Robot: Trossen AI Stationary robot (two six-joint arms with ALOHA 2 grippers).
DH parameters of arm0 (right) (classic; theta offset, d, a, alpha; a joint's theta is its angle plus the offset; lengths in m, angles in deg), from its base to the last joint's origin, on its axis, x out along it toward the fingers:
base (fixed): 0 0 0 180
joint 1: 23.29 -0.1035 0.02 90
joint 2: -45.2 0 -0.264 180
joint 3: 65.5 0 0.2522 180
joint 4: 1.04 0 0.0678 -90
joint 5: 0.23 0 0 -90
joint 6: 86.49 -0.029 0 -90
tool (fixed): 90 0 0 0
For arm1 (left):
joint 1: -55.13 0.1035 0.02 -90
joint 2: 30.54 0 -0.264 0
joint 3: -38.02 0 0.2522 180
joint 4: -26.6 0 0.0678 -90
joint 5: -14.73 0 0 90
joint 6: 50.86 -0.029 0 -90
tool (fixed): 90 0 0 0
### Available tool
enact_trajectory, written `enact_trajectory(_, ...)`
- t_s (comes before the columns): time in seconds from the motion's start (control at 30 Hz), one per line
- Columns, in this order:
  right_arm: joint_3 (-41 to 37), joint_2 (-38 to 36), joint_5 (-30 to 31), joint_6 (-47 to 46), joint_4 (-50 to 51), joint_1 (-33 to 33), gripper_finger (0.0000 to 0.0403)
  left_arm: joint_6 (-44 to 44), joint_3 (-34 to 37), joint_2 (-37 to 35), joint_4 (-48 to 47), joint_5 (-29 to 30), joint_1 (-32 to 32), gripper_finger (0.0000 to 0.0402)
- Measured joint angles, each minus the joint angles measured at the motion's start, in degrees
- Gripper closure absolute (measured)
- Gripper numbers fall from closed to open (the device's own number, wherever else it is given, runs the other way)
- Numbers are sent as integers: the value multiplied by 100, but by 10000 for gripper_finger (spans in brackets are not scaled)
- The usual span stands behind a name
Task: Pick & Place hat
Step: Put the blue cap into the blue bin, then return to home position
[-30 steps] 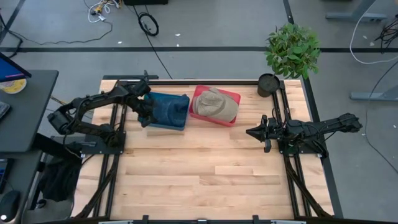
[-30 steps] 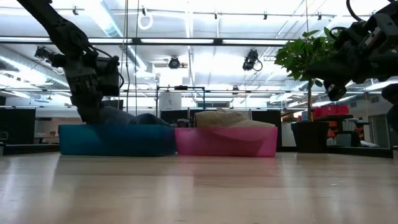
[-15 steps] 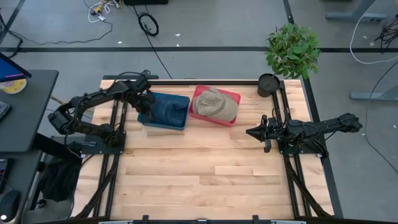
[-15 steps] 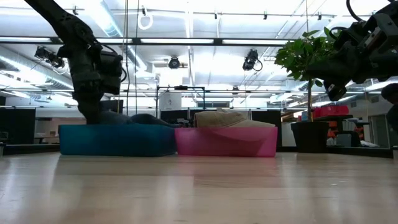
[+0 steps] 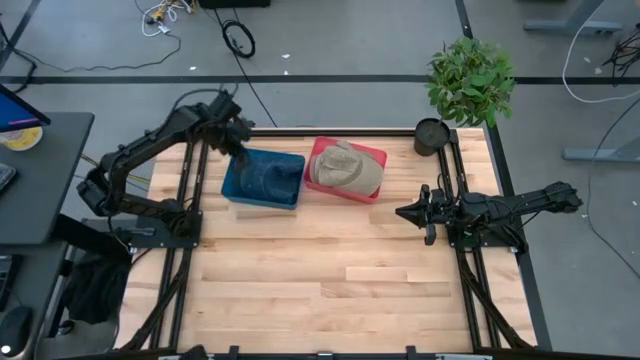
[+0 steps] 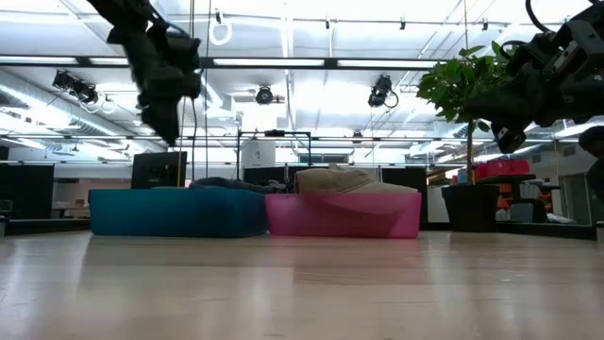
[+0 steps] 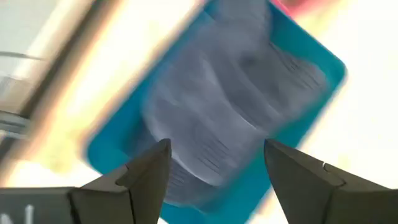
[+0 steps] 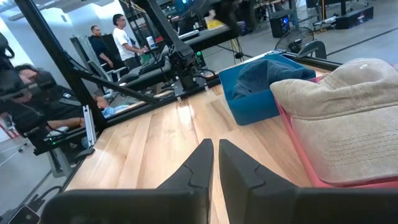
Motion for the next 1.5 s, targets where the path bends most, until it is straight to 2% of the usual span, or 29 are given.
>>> enact_trajectory(0.07,-2,0,0,0,1,2,372,111,-93,-4,363,280,6,152)
enact_trajectory(0.17,0,1,0,-1,1,2,372,-200,-98,65,670,235,10,198)
enact_trajectory(0.23,0,0,2,-1,1,2,372,-544,-93,182,729,53,-5,254)
enact_trajectory(0.33,0,1,0,0,1,0,372,-579,-96,472,902,-5,-114,362)
enact_trajectory(0.4,0,1,0,1,1,2,372,-375,-89,734,1041,-21,-115,386)
enact_trajectory(0.5,0,1,0,-1,1,0,372,-271,-93,1178,1287,-132,-133,396)
enact_trajectory(0.67,0,0,0,0,-1,2,372,268,-91,2032,1229,35,-264,399)
enact_trajectory(0.93,0,-1,0,-1,-1,0,372,409,-165,3089,1157,173,-752,400)
enact_trajectory(1.1,0,-1,2,-1,-1,2,372,530,-212,2850,1158,568,-855,400)
enact_trajectory(1.27,0,0,1,1,1,2,372,449,-427,2176,1037,768,-836,400)
enact_trajectory(1.5,0,0,1,1,-1,2,372,1123,-454,1164,1063,816,-865,389)
